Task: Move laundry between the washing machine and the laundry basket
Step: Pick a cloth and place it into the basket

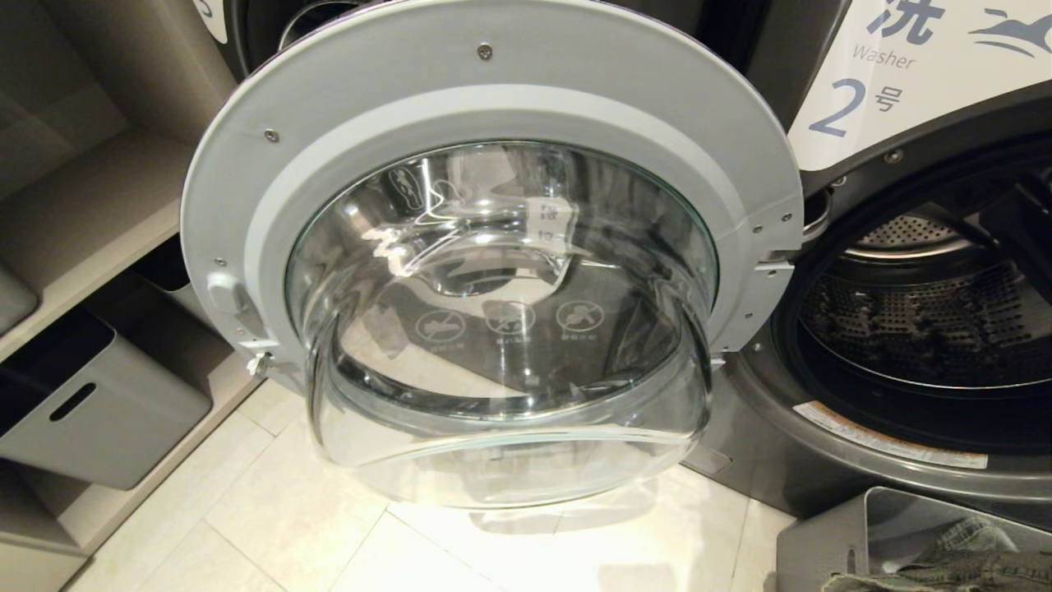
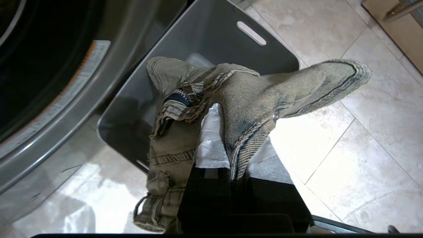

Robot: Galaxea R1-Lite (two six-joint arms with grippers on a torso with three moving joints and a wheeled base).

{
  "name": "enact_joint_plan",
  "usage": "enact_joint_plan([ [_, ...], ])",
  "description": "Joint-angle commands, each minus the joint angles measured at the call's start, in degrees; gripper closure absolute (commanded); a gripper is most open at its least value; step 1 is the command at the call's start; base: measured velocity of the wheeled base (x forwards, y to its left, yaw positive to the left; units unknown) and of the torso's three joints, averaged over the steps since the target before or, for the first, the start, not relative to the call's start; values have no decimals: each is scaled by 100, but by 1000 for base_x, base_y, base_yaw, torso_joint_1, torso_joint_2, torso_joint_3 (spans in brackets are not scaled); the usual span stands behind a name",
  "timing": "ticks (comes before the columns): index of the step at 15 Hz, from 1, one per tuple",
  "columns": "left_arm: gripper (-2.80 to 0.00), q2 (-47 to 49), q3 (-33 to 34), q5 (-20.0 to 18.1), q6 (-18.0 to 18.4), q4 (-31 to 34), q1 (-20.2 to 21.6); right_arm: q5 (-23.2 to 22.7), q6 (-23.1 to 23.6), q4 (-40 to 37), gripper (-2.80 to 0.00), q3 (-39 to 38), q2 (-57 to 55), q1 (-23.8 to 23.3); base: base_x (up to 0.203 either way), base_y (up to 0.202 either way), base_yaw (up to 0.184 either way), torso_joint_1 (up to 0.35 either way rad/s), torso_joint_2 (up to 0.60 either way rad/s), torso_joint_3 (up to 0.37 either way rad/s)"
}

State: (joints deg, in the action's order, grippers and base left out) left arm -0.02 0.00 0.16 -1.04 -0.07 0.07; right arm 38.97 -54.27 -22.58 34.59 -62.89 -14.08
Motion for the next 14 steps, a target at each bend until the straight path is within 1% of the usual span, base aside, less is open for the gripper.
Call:
enact_joint_plan([
  [1, 0, -6, 0, 6, -2, -1, 1, 23, -76, 228, 0, -202, -595, -6, 0, 0, 0, 0, 0, 0],
  [7, 0, -6, 0, 2, -2, -1, 1, 29, -38, 1250, 0, -246, -1717, -40, 0, 0, 0, 0, 0, 0],
  [10, 0, -6, 0, 2, -2, -1, 1, 31, 42, 1470, 0, -137, -1938, -201, 0, 0, 0, 0, 0, 0],
  [11, 0, -6, 0, 2, -2, -1, 1, 31, 129, 1519, -280, -137, -1934, -218, 0, 0, 0, 0, 0, 0],
  [14, 0, -6, 0, 2, -2, -1, 1, 23, 276, 1581, -280, -80, -1885, -339, 0, 0, 0, 0, 0, 0],
])
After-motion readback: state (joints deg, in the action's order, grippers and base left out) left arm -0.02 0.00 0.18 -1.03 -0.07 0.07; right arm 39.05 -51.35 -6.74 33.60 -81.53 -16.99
